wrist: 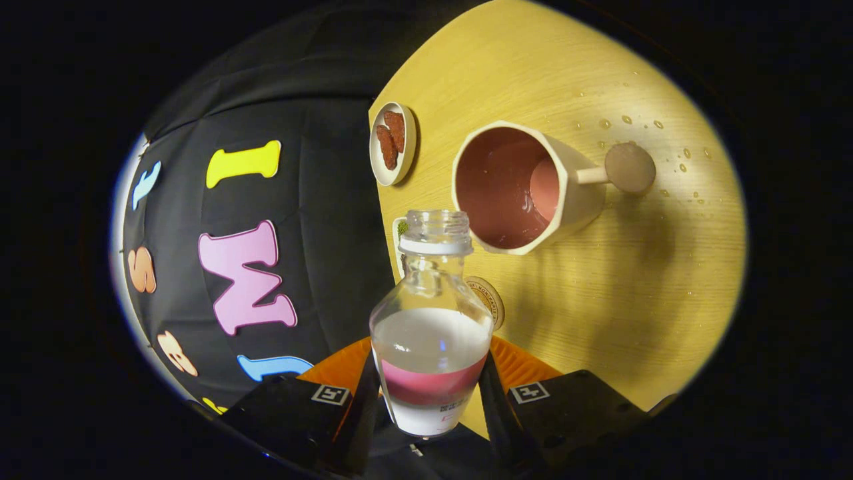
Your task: Take the bottle from table, then pour the juice into the cup, finally place the bottle on the coaster
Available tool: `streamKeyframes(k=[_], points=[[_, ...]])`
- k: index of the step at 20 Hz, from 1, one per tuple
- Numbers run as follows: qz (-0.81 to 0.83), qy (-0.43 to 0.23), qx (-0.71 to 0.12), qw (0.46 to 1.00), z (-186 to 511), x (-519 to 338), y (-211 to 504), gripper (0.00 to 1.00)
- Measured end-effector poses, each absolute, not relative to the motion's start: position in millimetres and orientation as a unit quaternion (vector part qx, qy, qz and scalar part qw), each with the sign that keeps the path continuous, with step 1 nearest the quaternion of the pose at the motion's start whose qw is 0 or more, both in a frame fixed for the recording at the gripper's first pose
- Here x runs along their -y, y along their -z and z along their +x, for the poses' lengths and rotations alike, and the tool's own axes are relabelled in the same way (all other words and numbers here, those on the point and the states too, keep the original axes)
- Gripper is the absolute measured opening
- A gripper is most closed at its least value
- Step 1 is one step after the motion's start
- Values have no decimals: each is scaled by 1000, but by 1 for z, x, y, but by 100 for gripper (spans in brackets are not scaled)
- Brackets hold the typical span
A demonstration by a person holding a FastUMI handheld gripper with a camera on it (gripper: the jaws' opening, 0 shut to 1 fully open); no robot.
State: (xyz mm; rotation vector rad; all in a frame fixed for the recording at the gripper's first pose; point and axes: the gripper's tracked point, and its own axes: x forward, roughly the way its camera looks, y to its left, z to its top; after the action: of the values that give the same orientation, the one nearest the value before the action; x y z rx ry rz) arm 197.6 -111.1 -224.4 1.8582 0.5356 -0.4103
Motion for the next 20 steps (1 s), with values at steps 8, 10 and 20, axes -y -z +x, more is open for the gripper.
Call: streamKeyframes(k=[8,10,20], points=[[829,193,-238,468,205,114,225,72],[836,195,-241,453,205,115,222,72],[882,197,-224,365,215,124,203,72]])
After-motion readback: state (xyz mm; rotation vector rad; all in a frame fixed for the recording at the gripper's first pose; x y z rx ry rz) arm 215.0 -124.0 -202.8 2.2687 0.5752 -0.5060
